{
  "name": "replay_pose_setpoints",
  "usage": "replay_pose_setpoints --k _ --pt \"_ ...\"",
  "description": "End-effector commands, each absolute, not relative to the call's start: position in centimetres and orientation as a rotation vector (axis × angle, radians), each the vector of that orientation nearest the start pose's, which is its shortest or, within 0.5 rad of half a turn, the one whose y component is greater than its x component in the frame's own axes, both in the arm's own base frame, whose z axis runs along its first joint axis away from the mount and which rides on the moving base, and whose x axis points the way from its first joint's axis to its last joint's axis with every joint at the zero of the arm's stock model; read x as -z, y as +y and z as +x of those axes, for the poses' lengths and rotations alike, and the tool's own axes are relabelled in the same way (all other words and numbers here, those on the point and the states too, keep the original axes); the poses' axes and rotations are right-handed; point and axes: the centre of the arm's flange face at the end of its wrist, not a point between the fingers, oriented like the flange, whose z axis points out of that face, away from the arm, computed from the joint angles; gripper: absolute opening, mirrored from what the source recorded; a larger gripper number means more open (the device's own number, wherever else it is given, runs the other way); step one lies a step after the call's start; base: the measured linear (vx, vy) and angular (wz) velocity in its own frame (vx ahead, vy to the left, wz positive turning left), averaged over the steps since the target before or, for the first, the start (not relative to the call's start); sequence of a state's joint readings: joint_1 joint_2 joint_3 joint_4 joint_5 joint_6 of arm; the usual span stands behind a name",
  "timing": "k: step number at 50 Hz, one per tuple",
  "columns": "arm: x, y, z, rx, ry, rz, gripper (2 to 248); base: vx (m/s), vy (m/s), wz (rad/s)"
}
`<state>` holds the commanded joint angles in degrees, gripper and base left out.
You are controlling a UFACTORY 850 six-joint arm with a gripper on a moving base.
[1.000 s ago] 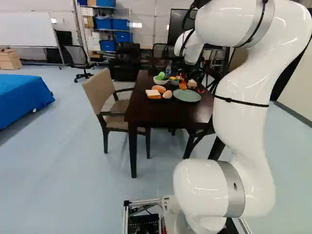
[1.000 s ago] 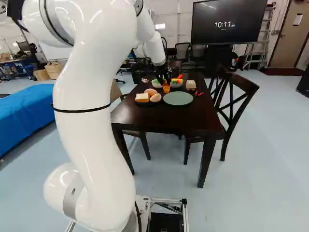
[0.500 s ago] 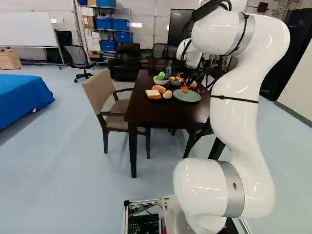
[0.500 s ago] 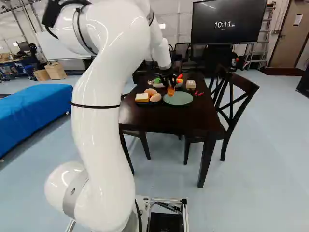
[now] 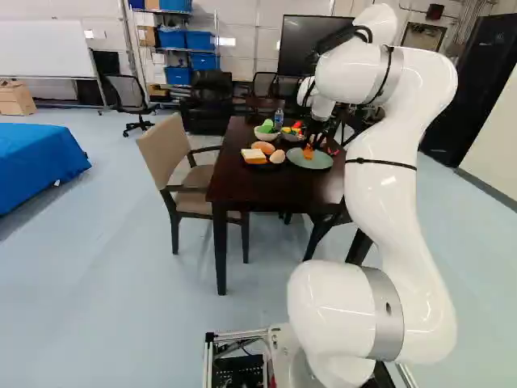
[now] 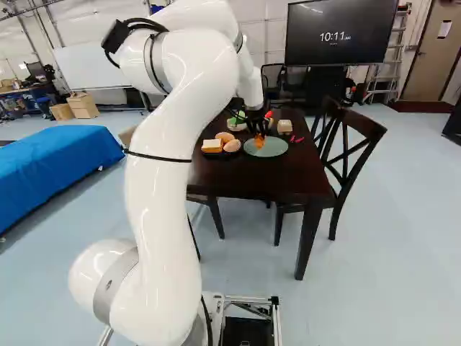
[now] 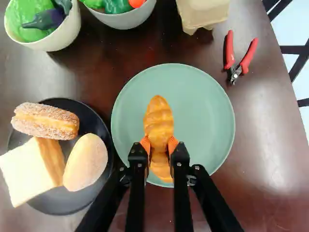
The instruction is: Move the croissant to the empty plate
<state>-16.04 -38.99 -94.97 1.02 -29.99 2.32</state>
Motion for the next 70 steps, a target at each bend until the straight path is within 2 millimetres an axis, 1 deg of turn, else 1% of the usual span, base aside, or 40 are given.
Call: replay_pose_setpoints --k 15,31,32,37,38,42,43,47,48,53,54,58,59,63,64,70 --pt "-45.1 -20.1 70.0 0.675 0.518 -3.065 62 0.0 0.0 0.0" --pt "-45.1 -20.1 70.0 0.675 0.518 -3.065 62 0.0 0.0 0.0" --pt "-45.1 -20.1 70.0 0.675 0.518 -3.065 66 0.0 0.0 0.0" --pt "-45.1 -20.1 70.0 0.675 0.518 -3.065 66 0.0 0.0 0.0" --pt "-45.1 -20.1 70.0 0.675 0.518 -3.065 96 0.0 0.0 0.0" --pt "-45.1 -20.1 70.0 0.675 0.518 -3.065 96 0.0 0.0 0.0" --pt "-45.1 -20.1 70.0 0.675 0.518 -3.065 129 0.0 0.0 0.0" --pt "-45.1 -20.1 70.0 0.675 0.518 -3.065 129 0.0 0.0 0.0" --pt "-45.1 -20.1 70.0 0.675 0.518 -3.065 165 0.0 0.0 0.0" --pt "-45.1 -20.1 70.0 0.675 0.518 -3.065 165 0.0 0.0 0.0" --pt "-45.1 -20.1 70.0 0.675 0.518 -3.065 200 0.0 0.0 0.0" --pt "-45.1 -20.1 70.0 0.675 0.518 -3.065 200 0.0 0.0 0.0" --pt "-45.1 -20.1 70.0 0.675 0.518 -3.065 236 0.0 0.0 0.0" --pt "-45.1 -20.1 70.0 0.675 0.518 -3.065 236 0.0 0.0 0.0" --pt "-45.1 -20.1 70.0 0.675 0.518 -3.065 247 0.0 0.0 0.0" --pt "-45.1 -20.1 70.0 0.675 0.518 -3.065 247 0.0 0.0 0.0"
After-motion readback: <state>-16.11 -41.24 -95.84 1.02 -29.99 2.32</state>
